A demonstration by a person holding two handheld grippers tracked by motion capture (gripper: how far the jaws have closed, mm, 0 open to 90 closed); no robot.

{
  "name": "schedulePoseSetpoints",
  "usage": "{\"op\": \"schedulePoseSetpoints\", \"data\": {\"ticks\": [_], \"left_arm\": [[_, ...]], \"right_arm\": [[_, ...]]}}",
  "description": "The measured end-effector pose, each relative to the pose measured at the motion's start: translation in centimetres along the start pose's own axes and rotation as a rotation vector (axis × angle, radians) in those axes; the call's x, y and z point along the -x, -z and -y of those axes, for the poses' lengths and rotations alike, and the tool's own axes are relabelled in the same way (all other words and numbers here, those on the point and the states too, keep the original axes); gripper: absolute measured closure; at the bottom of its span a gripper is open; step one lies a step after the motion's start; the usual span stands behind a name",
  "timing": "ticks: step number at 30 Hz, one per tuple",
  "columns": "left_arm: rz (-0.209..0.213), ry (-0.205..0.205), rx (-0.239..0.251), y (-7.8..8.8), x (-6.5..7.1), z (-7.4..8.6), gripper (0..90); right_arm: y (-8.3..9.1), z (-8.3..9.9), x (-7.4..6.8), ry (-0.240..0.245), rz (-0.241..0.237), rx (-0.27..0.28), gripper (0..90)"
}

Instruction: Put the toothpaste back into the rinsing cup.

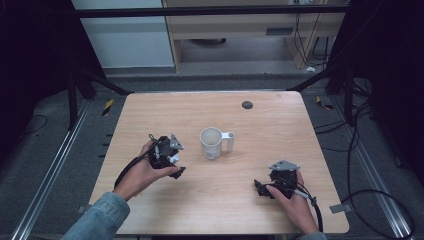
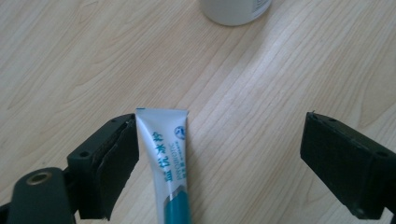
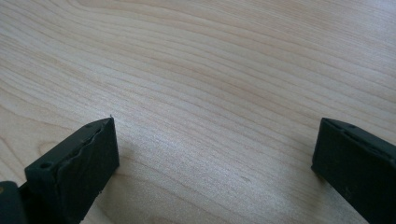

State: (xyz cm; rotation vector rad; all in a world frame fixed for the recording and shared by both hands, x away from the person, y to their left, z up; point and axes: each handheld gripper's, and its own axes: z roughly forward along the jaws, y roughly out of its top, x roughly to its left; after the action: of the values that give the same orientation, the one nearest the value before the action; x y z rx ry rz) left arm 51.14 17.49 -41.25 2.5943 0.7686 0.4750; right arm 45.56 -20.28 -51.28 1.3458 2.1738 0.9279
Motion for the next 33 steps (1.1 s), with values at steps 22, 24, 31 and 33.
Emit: {"op": "schedulePoseSetpoints", "data": {"ticks": [22, 24, 31, 33], "left_arm": [[-0.005, 0.143, -0.093, 0.2, -4.3, 1.5, 11.8], [-0.009, 0.15, -0.1, 0.1, -4.5, 1.6, 12.7], [-0.02, 0.166, -0.11, 0.1, -5.1, 1.6, 24.7], [-0.02, 0.18, -0.11, 0.2, -5.4, 1.6, 25.7]], "right_arm": [[0.0, 0.0, 0.0, -0.002, -0.001, 0.001, 0.7], [0.0, 0.0, 0.0, -0.001, -0.001, 0.001, 0.7], [0.0, 0.0, 0.0, -0.003, -0.001, 0.001, 0.6], [0.0, 0.0, 0.0, -0.002, -0.001, 0.001, 0.7]]}}
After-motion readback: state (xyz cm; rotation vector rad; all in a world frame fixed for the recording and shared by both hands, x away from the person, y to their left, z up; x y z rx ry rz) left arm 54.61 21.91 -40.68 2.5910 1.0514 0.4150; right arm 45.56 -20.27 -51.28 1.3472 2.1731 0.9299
